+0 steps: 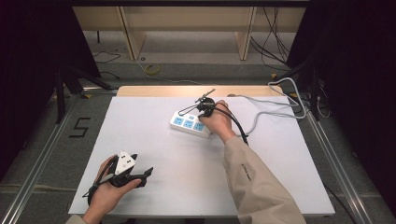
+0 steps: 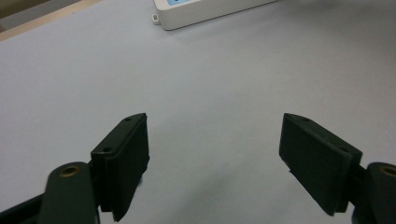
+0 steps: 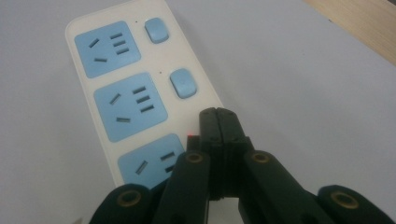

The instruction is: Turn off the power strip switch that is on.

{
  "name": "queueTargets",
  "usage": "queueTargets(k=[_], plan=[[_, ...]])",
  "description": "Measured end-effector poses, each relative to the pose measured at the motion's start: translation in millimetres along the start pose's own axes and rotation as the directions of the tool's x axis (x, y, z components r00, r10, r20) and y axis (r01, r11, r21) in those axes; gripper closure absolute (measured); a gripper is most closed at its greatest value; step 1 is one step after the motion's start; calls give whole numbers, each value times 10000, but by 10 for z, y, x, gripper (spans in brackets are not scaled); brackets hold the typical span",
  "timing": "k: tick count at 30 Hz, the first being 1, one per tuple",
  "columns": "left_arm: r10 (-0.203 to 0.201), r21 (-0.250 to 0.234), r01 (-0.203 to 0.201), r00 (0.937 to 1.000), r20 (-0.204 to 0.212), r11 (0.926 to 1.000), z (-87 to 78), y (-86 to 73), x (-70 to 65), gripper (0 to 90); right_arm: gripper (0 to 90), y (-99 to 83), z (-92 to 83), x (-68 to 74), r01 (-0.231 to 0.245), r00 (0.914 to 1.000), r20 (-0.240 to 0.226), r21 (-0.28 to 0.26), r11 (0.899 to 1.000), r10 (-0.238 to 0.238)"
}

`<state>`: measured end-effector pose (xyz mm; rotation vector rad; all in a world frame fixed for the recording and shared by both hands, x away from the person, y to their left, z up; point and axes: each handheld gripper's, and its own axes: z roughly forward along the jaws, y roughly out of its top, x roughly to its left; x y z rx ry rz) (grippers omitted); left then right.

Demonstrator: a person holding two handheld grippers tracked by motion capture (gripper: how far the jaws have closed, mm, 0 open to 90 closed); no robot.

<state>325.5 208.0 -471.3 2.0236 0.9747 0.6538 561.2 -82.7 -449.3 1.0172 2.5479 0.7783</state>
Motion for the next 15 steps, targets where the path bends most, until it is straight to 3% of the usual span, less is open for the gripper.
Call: queueTargets(k=[15], plan=[[-34, -2, 34, 10000, -5, 10000, 5, -1, -1, 243, 900, -17, -3, 10, -172, 9998, 39, -131, 9998, 173]])
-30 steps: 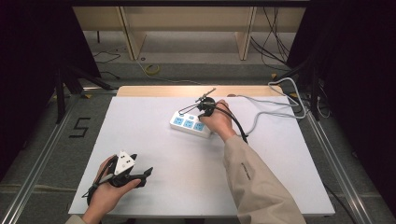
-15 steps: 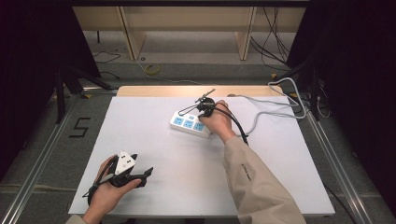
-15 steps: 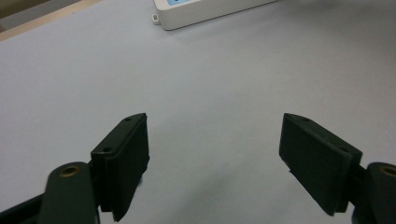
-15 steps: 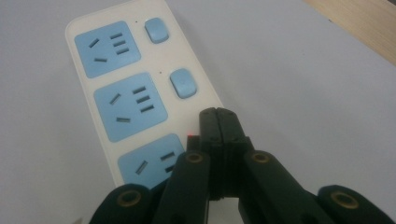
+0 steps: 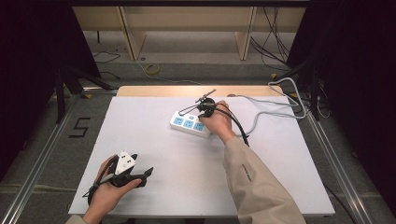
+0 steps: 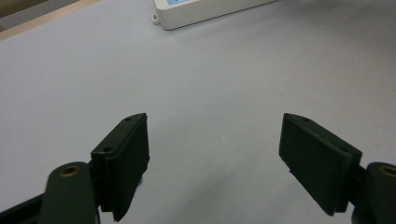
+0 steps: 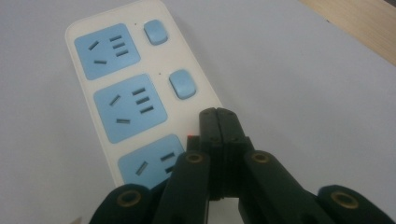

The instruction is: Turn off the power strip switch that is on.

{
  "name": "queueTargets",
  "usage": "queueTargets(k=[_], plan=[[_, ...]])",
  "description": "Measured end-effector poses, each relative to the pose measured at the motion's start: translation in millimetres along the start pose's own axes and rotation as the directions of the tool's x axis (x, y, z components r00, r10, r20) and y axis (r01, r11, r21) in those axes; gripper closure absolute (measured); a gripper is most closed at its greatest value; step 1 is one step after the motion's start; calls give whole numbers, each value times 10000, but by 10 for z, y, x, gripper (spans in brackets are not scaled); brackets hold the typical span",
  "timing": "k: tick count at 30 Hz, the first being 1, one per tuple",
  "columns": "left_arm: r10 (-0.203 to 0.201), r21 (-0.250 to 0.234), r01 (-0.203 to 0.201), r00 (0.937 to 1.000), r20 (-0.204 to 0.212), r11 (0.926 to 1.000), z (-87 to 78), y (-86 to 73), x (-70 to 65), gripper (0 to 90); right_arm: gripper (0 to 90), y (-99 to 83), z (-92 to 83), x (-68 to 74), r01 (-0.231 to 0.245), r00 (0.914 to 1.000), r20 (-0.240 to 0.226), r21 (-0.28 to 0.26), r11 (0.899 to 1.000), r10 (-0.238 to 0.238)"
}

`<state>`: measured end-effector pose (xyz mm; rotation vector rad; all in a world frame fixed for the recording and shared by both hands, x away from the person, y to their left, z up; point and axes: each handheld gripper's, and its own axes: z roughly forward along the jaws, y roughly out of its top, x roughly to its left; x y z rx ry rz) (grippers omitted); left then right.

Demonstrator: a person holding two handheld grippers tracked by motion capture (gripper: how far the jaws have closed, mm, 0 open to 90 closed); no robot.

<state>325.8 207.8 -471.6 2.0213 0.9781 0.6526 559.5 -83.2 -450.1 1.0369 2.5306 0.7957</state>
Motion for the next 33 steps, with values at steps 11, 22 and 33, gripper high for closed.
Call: queueTargets(k=[11, 22, 33], plan=[[5, 24, -5, 10000, 1, 10000, 0, 0, 1, 245, 900, -14, -5, 2, -3, 10000, 2, -106, 9999, 3], [5, 33, -5, 10000, -5, 10000, 2, 1, 1, 244, 900, -41, -175, -14, -69, 9999, 117, -899, 9959, 80], [16, 70, -16, 10000, -24, 10000, -6, -4, 5, 245, 900, -167, -385, 14, -111, 9998, -158, -1211, 9926, 92]])
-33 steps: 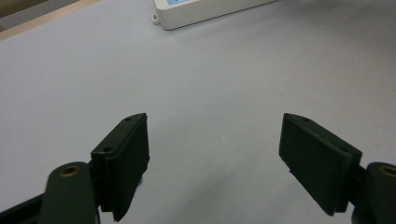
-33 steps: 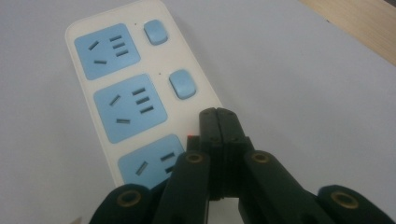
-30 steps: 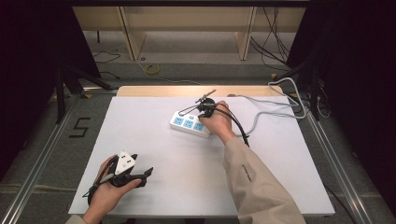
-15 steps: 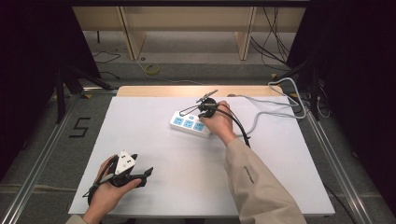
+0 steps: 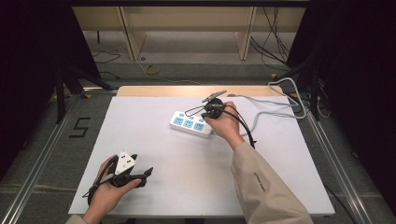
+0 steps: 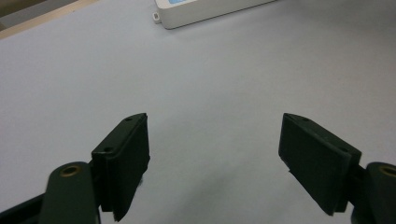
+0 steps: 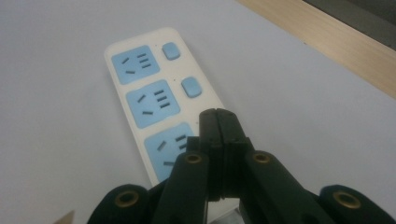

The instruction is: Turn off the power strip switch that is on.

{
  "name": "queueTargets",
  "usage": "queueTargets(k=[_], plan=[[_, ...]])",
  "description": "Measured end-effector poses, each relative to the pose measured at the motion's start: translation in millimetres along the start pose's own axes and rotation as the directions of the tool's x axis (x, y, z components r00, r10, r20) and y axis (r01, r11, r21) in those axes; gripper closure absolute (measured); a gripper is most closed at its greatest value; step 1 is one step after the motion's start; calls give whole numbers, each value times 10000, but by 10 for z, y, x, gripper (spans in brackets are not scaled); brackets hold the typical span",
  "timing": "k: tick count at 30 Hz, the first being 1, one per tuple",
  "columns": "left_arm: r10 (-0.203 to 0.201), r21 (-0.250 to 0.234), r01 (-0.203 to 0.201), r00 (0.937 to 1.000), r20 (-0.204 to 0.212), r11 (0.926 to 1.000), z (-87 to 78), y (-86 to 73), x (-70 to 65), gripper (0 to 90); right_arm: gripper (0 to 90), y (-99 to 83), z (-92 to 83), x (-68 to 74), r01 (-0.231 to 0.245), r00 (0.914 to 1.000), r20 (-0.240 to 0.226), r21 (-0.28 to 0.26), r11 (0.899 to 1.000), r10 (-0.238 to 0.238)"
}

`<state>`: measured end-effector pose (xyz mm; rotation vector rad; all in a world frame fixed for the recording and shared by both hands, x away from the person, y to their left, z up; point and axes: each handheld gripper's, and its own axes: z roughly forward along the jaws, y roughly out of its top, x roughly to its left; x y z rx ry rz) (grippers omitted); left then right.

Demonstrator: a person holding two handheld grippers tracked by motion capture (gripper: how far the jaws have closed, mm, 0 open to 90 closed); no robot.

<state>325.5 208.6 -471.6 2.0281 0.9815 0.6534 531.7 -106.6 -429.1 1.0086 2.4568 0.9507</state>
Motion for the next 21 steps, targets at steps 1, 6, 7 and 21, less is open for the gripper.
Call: queueTargets(k=[1, 6, 7, 21], plan=[[-10, -12, 10, 10000, 2, 10000, 1, -1, 0, 245, 898, -20, -18, 2, -13, 10000, -2, -51, 10000, 13], [-64, -52, 64, 10000, -1, 10000, 8, -3, -4, 245, 864, -126, -121, 6, -149, 9998, -128, -184, 9997, 147], [-63, -42, 63, 10000, -4, 10000, 7, -4, -5, 245, 850, -147, -142, 6, -188, 9997, -141, -234, 9995, 184], [-22, 32, 22, 10000, -36, 10000, 3, -9, 0, 244, 678, -408, -414, 30, -428, 9990, -151, -802, 9959, 417]])
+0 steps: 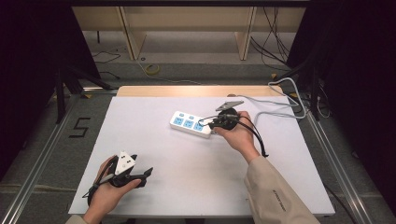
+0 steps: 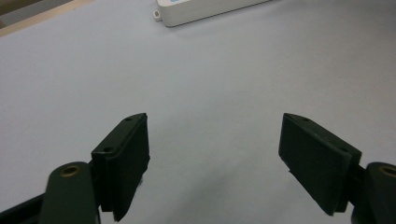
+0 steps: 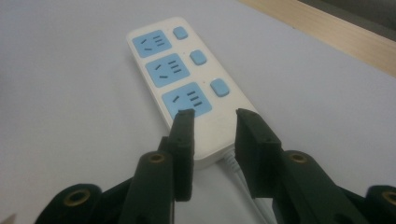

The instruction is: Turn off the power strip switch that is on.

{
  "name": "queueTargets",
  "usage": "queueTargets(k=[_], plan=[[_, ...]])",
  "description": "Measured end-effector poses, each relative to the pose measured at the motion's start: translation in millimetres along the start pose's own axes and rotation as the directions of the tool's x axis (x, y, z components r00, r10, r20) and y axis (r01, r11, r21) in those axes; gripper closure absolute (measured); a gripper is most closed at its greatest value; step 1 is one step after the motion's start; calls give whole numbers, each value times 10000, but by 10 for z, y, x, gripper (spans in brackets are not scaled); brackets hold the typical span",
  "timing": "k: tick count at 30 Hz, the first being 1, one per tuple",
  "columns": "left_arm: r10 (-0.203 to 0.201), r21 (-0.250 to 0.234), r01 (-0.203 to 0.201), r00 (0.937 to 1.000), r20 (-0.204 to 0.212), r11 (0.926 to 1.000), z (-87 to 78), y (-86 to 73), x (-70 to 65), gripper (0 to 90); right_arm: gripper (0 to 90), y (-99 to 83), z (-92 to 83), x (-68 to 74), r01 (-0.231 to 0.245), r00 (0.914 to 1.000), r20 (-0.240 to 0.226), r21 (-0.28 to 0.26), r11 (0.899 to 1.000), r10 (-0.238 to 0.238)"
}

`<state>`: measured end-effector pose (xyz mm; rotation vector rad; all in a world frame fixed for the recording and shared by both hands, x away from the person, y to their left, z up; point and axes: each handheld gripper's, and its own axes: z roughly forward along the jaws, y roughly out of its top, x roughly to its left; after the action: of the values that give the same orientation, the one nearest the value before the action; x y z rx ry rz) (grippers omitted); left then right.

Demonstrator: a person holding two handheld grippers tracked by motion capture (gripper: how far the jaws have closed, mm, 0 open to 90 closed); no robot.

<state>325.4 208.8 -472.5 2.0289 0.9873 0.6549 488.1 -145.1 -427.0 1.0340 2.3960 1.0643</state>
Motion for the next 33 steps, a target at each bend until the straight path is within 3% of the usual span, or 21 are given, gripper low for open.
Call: queueTargets(k=[13, 33], plan=[[-43, 25, 43, 10000, 30, 10000, 6, -1, -7, 244, 602, -223, -312, 2, -127, 9998, 124, -503, 9987, 134], [-93, 27, 93, 10000, 7, 10000, 19, -3, -13, 245, 544, -657, -695, 19, -268, 9996, 63, -842, 9961, 274]])
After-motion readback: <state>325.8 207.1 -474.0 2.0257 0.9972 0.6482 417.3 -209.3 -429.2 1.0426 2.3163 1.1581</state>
